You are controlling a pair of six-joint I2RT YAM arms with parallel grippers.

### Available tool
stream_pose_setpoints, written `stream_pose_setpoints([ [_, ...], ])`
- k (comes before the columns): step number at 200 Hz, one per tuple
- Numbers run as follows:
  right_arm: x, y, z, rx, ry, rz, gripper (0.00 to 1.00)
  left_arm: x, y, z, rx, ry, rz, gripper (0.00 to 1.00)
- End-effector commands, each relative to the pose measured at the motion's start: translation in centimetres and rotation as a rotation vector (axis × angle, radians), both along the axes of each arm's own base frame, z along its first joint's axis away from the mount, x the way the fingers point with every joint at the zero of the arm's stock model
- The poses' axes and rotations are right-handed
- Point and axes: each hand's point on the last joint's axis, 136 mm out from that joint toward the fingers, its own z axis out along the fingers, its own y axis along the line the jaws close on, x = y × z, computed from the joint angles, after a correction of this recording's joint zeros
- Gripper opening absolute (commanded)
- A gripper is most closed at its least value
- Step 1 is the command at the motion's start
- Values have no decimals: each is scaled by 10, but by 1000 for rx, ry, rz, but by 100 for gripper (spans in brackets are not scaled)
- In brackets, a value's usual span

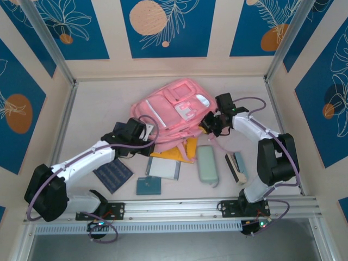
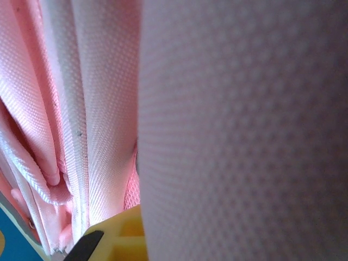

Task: Pack the student bag
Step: Unzip the student bag at the center of the table.

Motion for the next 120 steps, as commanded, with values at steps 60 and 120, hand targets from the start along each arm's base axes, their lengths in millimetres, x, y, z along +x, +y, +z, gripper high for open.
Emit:
stream_pose_setpoints([
  [60,21,-39,34,-268,-121,-27,82,-7,-25,19,-186,88,-4,0],
  [120,-36,-32,46,-215,-104,-60,71,-14,-66,55,-277,84,-80,0],
])
